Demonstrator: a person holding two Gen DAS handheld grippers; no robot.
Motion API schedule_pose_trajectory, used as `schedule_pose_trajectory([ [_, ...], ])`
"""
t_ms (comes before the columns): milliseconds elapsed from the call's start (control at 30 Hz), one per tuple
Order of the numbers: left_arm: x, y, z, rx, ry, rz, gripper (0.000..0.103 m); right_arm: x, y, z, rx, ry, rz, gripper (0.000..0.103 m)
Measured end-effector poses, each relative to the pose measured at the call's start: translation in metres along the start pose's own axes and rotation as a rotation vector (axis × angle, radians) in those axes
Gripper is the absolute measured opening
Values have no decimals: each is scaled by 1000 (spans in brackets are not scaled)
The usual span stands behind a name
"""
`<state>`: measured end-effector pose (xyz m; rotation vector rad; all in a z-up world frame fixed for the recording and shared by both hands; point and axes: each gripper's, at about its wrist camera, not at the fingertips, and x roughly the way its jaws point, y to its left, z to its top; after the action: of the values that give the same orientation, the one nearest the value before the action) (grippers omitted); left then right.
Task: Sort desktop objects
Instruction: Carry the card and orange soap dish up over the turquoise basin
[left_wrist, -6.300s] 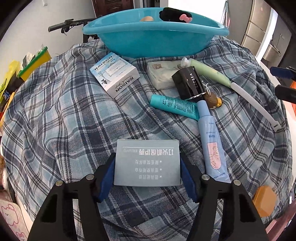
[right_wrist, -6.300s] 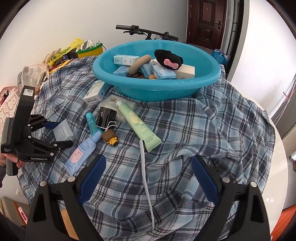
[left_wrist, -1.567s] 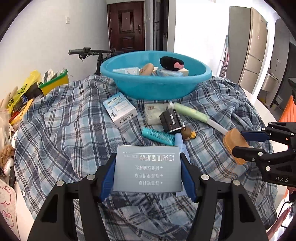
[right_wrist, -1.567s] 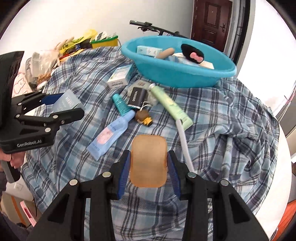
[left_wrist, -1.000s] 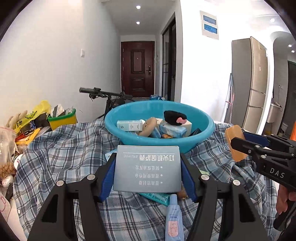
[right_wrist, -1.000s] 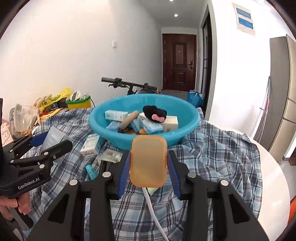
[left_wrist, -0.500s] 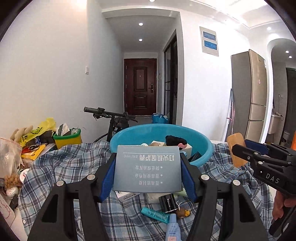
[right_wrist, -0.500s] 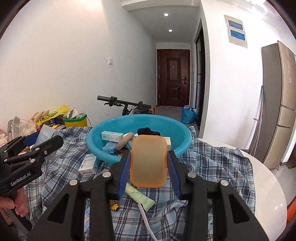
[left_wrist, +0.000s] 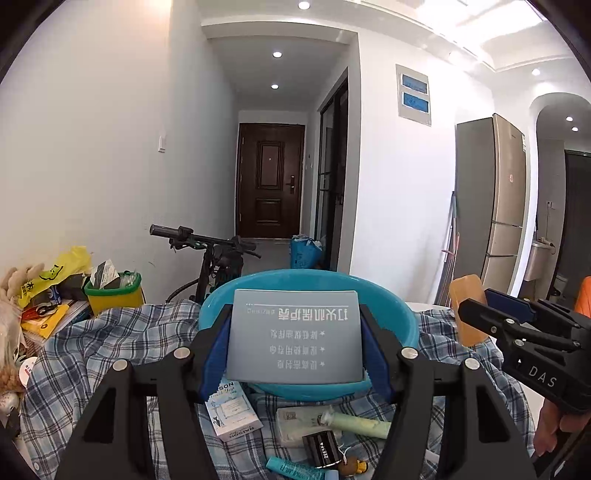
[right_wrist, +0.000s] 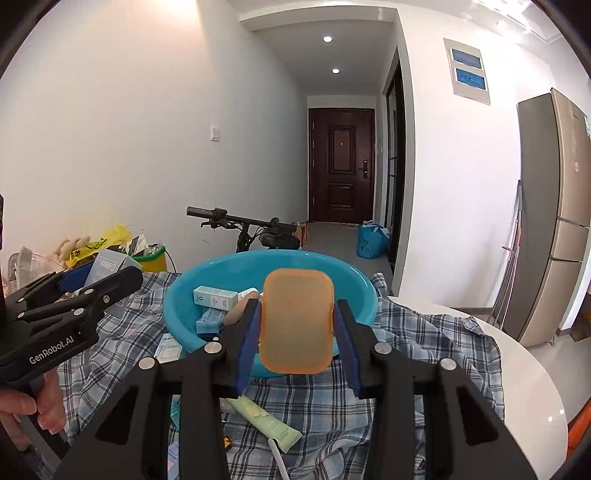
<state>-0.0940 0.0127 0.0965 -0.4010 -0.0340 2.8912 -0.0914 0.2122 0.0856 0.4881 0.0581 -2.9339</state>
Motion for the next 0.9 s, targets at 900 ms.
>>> schedule_pose_trajectory([
  [900, 145, 4, 105, 35, -89, 76, 66, 82, -8, 109, 3, -87, -52, 39],
])
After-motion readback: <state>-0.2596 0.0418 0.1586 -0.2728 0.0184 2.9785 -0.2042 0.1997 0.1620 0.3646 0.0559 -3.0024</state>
